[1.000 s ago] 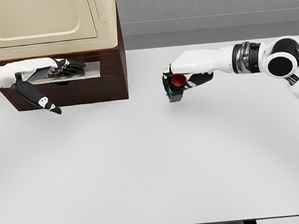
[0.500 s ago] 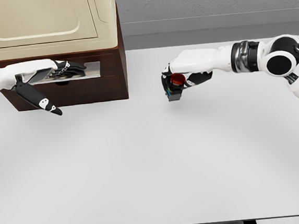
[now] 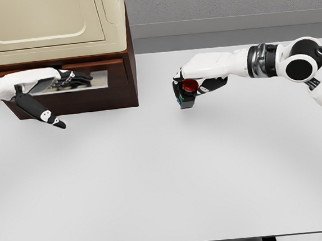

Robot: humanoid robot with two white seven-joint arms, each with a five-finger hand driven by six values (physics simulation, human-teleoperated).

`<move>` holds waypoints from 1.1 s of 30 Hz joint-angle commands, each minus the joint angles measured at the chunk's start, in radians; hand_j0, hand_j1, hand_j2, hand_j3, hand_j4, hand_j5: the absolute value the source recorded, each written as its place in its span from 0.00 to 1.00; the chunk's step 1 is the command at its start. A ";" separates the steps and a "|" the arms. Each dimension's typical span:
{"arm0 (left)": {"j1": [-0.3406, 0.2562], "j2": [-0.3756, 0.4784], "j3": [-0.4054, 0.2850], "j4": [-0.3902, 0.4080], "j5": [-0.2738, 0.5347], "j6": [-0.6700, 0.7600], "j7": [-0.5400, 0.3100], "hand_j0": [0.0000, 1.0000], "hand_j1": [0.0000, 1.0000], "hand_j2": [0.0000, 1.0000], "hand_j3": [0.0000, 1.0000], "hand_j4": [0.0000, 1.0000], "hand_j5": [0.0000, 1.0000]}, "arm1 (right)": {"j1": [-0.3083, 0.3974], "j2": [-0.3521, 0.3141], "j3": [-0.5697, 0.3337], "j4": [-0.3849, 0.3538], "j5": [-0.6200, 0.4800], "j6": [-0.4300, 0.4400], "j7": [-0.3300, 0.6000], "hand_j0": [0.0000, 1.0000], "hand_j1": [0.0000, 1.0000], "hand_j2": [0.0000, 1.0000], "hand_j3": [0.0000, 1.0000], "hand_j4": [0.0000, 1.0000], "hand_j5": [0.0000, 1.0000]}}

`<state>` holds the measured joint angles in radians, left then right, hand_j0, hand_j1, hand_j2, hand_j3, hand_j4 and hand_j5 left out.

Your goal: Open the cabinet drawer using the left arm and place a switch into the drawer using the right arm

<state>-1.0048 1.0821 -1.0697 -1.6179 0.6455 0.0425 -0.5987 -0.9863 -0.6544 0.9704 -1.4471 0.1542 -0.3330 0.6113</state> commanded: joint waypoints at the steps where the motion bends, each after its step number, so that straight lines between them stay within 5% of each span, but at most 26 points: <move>1: 0.000 0.007 -0.010 -0.011 -0.010 0.007 -0.012 1.00 1.00 1.00 1.00 1.00 1.00 | 0.000 -0.001 -0.001 -0.001 -0.004 0.000 0.000 0.50 0.50 0.50 0.50 0.50 0.50; 33: 0.002 0.104 -0.022 -0.123 0.013 0.007 -0.012 1.00 1.00 1.00 1.00 1.00 1.00 | -0.017 0.029 0.021 0.024 -0.004 0.008 0.000 0.48 0.48 0.48 0.48 0.48 0.48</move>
<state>-1.0032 1.1839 -1.0917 -1.7404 0.6556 0.0487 -0.6102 -1.0048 -0.6261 0.9883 -1.4242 0.1541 -0.3257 0.6112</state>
